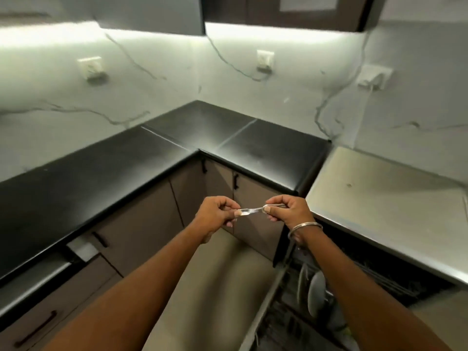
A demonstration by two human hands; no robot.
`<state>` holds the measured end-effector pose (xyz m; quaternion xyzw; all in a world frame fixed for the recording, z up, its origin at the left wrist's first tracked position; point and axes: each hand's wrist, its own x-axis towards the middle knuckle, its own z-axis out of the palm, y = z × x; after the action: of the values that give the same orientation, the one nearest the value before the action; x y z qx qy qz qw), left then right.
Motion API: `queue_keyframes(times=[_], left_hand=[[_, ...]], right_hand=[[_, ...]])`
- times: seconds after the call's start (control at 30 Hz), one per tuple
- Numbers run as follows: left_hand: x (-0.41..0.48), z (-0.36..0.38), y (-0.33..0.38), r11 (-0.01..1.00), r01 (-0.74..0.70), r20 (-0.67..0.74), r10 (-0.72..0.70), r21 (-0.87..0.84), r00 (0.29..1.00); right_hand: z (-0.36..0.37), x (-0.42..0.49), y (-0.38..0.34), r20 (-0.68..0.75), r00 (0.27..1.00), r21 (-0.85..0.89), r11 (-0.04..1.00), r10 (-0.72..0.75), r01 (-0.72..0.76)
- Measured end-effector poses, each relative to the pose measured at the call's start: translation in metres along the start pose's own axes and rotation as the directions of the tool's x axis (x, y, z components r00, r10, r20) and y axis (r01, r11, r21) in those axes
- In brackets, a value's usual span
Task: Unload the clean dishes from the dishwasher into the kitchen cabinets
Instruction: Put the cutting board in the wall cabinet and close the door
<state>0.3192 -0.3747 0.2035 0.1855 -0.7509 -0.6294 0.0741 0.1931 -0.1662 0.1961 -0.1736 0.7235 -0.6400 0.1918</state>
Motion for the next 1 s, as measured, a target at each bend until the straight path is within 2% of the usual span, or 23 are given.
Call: queue_keyframes(times=[0.17, 0.4, 0.63, 0.8, 1.0], left_hand=[[-0.005, -0.103, 0.04, 0.992, -0.065, -0.186, 0.044, -0.111, 0.982], [-0.006, -0.246, 0.085, 0.957, -0.17, -0.437, 0.052, -0.235, 0.898], [0.007, -0.353, 0.127, 0.919, -0.296, -0.586, 0.094, -0.259, 0.805], [0.036, -0.414, 0.156, 0.921, -0.329, -0.674, 0.106, -0.211, 0.731], [0.088, -0.48, 0.2, 0.908, -0.387, -0.737, 0.149, -0.163, 0.659]], right_hand=[[0.091, 0.038, -0.073, 0.095, 0.992, 0.079, 0.994, -0.086, 0.078], [0.228, 0.086, -0.157, 0.165, 0.973, 0.229, 0.966, -0.159, 0.119], [0.322, 0.128, -0.224, 0.245, 0.935, 0.292, 0.939, -0.255, 0.18], [0.376, 0.172, -0.264, 0.291, 0.905, 0.346, 0.916, -0.309, 0.202], [0.434, 0.238, -0.307, 0.276, 0.882, 0.389, 0.883, -0.382, 0.261]])
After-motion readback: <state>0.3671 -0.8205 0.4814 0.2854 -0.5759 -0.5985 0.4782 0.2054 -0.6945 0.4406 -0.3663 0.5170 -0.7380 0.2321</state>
